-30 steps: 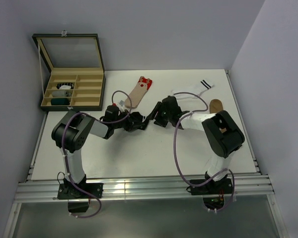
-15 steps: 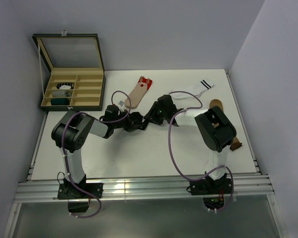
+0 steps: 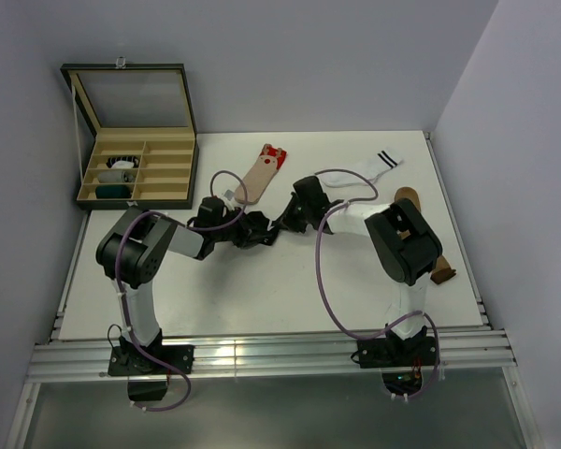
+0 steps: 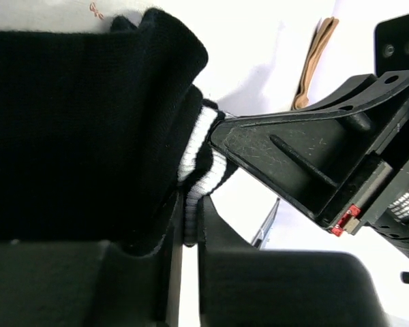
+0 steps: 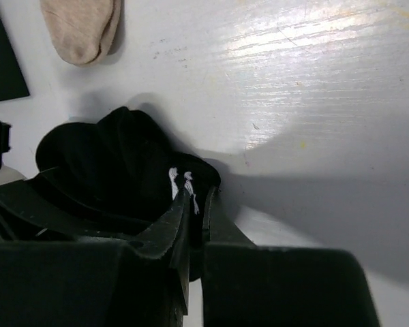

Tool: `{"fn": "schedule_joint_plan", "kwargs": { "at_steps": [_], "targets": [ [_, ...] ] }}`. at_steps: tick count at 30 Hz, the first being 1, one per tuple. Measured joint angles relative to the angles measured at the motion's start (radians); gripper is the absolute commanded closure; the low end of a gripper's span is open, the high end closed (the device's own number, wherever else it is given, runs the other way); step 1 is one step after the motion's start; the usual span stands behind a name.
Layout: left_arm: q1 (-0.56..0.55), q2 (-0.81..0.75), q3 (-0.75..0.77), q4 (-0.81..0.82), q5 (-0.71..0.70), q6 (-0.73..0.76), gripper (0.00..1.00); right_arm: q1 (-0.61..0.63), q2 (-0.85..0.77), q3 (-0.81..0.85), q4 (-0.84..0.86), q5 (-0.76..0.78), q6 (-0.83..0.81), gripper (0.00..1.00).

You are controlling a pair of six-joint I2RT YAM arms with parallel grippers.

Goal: Roll the socks
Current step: Roll the sock at the center of the board.

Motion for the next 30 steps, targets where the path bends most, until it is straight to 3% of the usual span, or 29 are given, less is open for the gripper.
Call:
{"fn": "schedule_joint_plan", "kwargs": {
  "at_steps": [4, 10, 14, 19, 24, 30],
  "targets": [
    [-0.011, -0.031, 0.015, -0.073, -0.037, 0.055, 0.64, 0.006, 0.0, 0.039, -0.079, 0.025, -0.021, 1.0],
    [-0.074, -0.14, 0.052, -0.262, -0.211, 0.211, 0.53, 0.014, -0.002, 0.092, -0.205, 0.066, -0.049, 1.0],
    [-0.14, -0.2, 0.072, -0.384, -0.388, 0.359, 0.5, 0.014, -0.002, 0.117, -0.27, 0.08, -0.056, 1.0],
    [-0.274, -0.24, 0.078, -0.416, -0.589, 0.549, 0.47, 0.014, -0.002, 0.14, -0.332, 0.081, -0.058, 1.0],
    [-0.389, -0.264, 0.075, -0.378, -0.706, 0.709, 0.46, 0.014, -0.002, 0.154, -0.373, 0.079, -0.061, 1.0],
    [-0.43, -0.274, 0.069, -0.313, -0.785, 0.834, 0.46, 0.014, -0.002, 0.159, -0.389, 0.076, -0.064, 1.0]
  ]
}}
